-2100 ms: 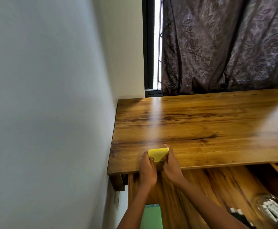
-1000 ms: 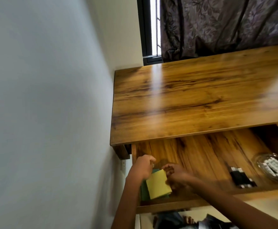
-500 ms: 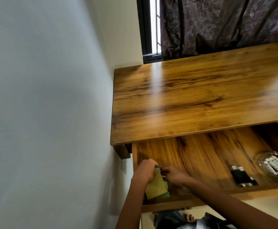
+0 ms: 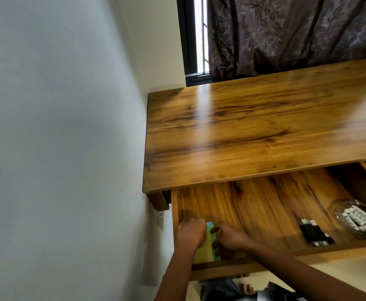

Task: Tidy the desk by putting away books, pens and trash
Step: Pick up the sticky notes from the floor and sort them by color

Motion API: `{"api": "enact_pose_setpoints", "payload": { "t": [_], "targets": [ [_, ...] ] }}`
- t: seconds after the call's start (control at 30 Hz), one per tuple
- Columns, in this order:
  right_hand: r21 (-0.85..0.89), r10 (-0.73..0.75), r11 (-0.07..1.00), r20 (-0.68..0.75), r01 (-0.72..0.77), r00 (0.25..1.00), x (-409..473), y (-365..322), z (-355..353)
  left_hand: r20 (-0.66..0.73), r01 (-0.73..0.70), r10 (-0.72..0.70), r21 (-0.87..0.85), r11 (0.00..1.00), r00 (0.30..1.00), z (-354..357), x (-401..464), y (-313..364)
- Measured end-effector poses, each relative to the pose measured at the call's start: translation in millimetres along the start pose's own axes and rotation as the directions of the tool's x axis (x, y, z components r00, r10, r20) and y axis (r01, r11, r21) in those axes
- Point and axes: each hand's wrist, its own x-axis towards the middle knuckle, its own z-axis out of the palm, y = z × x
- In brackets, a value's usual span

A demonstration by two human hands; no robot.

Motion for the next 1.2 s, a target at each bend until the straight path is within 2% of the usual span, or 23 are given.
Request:
{"api": "enact_pose_setpoints", "payload": {
  "t": [0.23,0.33,0.5,0.57,0.63,0.77,0.87,0.93,1.07,1.13,1.2],
  "targets": [
    [-0.137,-0.146,0.981,-0.039,0.14,0.988,3,2,5,0.008,0.017,-0.018,0.052,0.998,1.0,1,0,2],
    [-0.175,-0.204,0.966,-0.05,0.192,0.978,4,5,-2,-0.02,0.007,-0.008,-0.012,1.0,1.0,8,0,3],
    [-0.405,-0.331,0.883,-0.174,0.239,0.927,7,11,-9,0.012,0.011,-0.01,-0.037,0.999,1.0,19,-2,2],
    [-0.445,-0.355,0.854,-0.116,0.271,0.928,6,13,-10,0.015,0.014,-0.014,-0.032,0.999,1.0,17,-1,2],
    [-0.414,-0.336,0.864,-0.05,0.287,0.94,1,12,-10,0.026,0.013,-0.012,-0.034,0.999,1.0,15,0,2],
    [-0.448,-0.331,0.843,0.007,0.299,0.944,-15,5,-17,0.014,0.015,-0.015,-0.044,0.999,1.0,15,-2,4],
    [-0.475,-0.259,0.82,0.192,0.32,0.947,-36,3,-26,0.001,-0.011,0.011,-0.089,0.996,1.0,12,-9,11],
    [-0.489,-0.213,0.814,0.25,0.313,0.944,-53,5,-34,0.0,-0.059,0.059,-0.129,0.99,0.998,5,-15,19],
    [-0.639,-0.225,0.708,0.202,0.302,0.953,-83,17,-49,0.17,-0.154,0.208,-0.284,0.946,0.963,-12,-30,36],
    [-0.663,-0.281,0.689,0.127,0.292,0.951,-93,24,-53,0.225,-0.213,0.279,-0.275,0.937,0.934,-16,-33,46],
    [-0.714,-0.37,0.642,0.028,0.278,0.928,-98,30,-54,0.221,-0.229,0.283,-0.243,0.943,0.933,-14,-37,54]
  ]
}}
